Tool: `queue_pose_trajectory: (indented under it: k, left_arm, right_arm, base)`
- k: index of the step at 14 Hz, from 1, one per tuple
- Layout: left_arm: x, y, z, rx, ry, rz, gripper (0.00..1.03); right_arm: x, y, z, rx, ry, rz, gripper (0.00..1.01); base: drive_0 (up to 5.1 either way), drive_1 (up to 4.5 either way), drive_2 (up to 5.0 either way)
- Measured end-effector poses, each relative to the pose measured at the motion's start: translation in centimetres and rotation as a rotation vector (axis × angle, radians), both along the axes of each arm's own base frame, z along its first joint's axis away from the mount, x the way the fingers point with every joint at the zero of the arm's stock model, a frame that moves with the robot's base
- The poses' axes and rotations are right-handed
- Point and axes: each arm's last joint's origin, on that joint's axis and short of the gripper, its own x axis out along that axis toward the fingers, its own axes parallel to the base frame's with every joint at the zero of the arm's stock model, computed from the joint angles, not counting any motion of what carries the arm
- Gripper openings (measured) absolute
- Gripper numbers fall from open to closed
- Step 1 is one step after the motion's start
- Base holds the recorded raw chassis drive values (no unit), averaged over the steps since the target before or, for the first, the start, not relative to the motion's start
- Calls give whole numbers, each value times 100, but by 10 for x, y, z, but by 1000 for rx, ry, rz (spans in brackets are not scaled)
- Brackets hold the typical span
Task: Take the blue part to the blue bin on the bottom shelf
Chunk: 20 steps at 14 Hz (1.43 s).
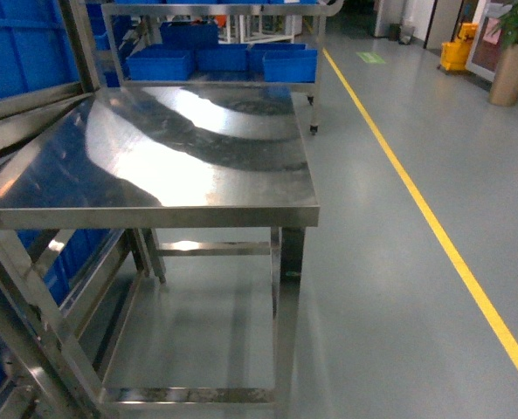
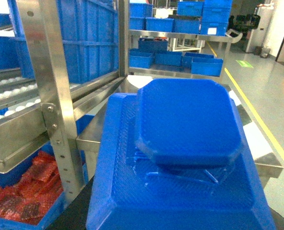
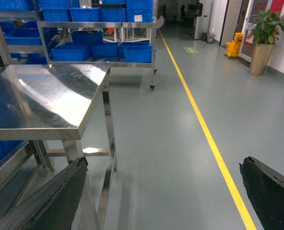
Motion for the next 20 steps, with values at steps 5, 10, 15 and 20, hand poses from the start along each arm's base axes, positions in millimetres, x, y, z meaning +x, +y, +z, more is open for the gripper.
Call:
queue_pose_trajectory:
  k: [5, 10, 15, 20]
  left_arm:
    - [0, 0, 0, -1, -2, 0, 43]
    - [0, 0, 0, -1, -1, 1, 43]
    - [0, 0, 0, -1, -2, 1, 43]
    - [0, 0, 0, -2, -2, 1, 43]
  right_arm:
    - [0, 0, 0, 0, -1, 0, 98]
    - [0, 0, 0, 0, -2, 0, 98]
    - [0, 0, 0, 0, -2, 0, 98]
    - [0, 0, 0, 0, -2, 0, 98]
  base:
    - [-443, 414, 63]
    - [-443, 414, 63]
    - [-488, 280, 210]
    - [-499, 246, 246]
